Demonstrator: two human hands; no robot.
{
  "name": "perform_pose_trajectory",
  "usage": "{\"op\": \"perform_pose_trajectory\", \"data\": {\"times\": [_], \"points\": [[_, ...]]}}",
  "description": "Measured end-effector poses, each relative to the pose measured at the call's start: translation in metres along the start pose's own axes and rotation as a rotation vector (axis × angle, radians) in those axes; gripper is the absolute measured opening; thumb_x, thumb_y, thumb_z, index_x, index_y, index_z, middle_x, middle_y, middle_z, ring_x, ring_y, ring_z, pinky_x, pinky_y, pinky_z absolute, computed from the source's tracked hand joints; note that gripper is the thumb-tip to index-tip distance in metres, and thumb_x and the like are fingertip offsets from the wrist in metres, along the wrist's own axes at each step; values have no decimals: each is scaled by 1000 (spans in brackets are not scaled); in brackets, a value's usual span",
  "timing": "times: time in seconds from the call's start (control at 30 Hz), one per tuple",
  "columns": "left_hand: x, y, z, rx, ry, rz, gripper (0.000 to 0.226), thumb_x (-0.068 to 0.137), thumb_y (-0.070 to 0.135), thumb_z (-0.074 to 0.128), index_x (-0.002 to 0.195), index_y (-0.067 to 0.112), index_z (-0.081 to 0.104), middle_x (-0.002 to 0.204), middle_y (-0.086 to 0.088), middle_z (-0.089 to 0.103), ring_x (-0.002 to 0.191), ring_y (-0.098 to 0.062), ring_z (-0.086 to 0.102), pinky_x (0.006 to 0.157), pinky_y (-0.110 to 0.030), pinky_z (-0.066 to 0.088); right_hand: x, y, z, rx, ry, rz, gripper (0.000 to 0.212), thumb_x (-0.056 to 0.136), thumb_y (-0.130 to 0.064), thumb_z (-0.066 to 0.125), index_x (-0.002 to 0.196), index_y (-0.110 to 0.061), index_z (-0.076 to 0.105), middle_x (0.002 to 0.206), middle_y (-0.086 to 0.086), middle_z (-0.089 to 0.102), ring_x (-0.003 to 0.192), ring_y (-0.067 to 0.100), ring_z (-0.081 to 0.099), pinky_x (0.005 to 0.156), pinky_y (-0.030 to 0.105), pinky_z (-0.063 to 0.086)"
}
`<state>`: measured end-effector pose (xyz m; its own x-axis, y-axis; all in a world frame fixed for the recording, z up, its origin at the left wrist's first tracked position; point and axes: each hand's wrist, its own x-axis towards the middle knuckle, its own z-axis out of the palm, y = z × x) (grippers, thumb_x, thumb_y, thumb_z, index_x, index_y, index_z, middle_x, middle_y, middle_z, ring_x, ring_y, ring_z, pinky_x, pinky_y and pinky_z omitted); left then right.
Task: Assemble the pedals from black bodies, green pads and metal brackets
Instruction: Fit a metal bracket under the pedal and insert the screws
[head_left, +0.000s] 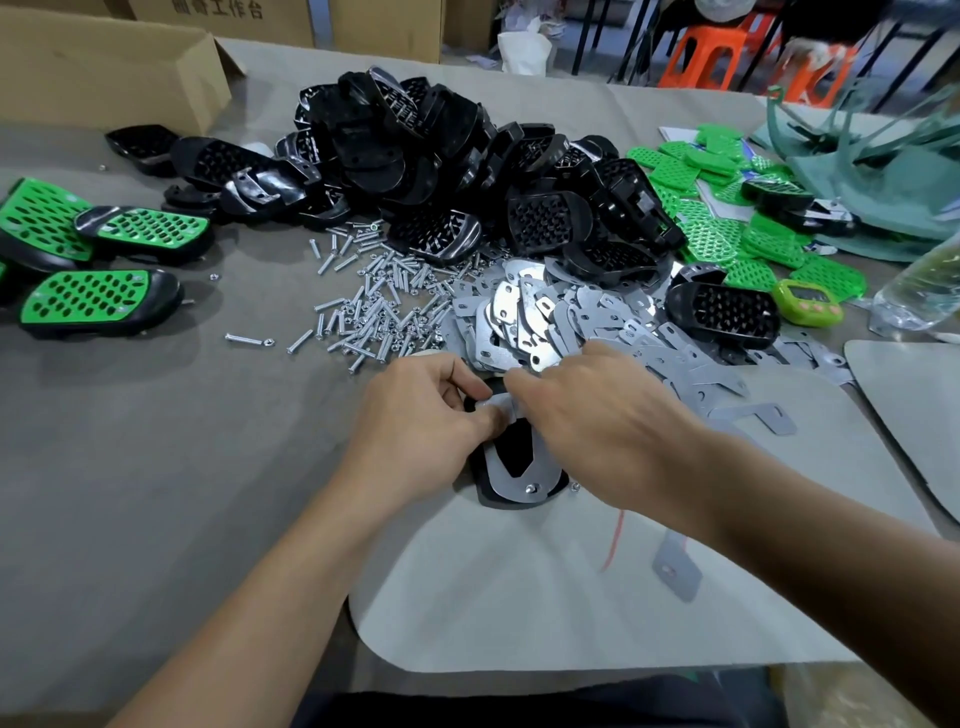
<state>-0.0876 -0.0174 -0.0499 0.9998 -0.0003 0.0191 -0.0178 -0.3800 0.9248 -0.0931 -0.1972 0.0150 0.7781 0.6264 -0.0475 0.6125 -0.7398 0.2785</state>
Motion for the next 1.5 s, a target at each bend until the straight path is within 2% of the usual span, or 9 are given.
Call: {"op": "perform_pose_trajectory", "data": {"times": [0.27,0.4,0.57,0.77,0.97,1.13,1.23,1.33,1.5], "points": [[1,1,2,14,5,-12,28,56,48,82,72,28,69,47,14,56,42,-4,45,52,-25,32,14,-7,-3,-64,-65,95,32,79,-11,59,77,-20,28,60,-2,37,49,20,33,50,34,16],[1,2,2,14,6,-4,28,56,49,81,81,45,68,47,14,56,42,-4,45,52,-26,34,6,0,-6,-30,-57,39,28,81,-13,54,81,-24,28,60,-6,42,50,17,36,62,35,23],[0,3,3,38,24,-7,25,55,48,79,69,30,68,46,15,55,41,-2,44,51,-26,33,6,-3,-8,56,-119,116,35,79,-11,56,71,-23,24,59,-4,39,50,19,36,50,35,27],[-1,3,1,90,22,5,22,61,40,84,69,30,67,48,17,57,42,0,47,50,-24,32,9,-6,-18,43,-149,166,19,93,-23,55,76,-21,48,63,-3,47,55,20,43,49,32,32],[-2,5,2,109,38,-38,22,66,27,88,66,35,67,48,19,54,44,-2,47,51,-22,32,50,-9,-47,348,273,310,22,93,-30,51,77,-17,62,65,2,60,65,29,54,56,36,41],[-4,8,0,104,15,-70,18,67,29,85,68,30,67,49,20,55,46,-3,48,58,-26,38,129,-19,-36,303,160,199,21,85,-8,60,100,-14,73,89,8,70,92,31,64,80,37,54],[-5,10,-2,101,4,-80,18,69,29,85,68,30,67,50,18,55,50,-9,50,59,-27,37,159,-18,-22,326,131,235,7,87,-12,61,87,-12,68,75,6,61,87,34,62,74,36,49],[-6,12,-3,121,14,-77,20,69,30,86,68,30,66,53,19,58,56,-11,56,60,-28,38,172,-12,-9,372,107,277,36,87,-13,63,61,-15,38,58,4,34,69,33,47,62,35,37],[-7,13,-4,128,11,-75,22,68,32,86,67,30,64,54,20,58,57,-8,55,60,-27,37,180,-15,-6,343,139,264,39,81,-8,62,62,-15,29,61,4,35,65,32,47,57,34,33]]}}
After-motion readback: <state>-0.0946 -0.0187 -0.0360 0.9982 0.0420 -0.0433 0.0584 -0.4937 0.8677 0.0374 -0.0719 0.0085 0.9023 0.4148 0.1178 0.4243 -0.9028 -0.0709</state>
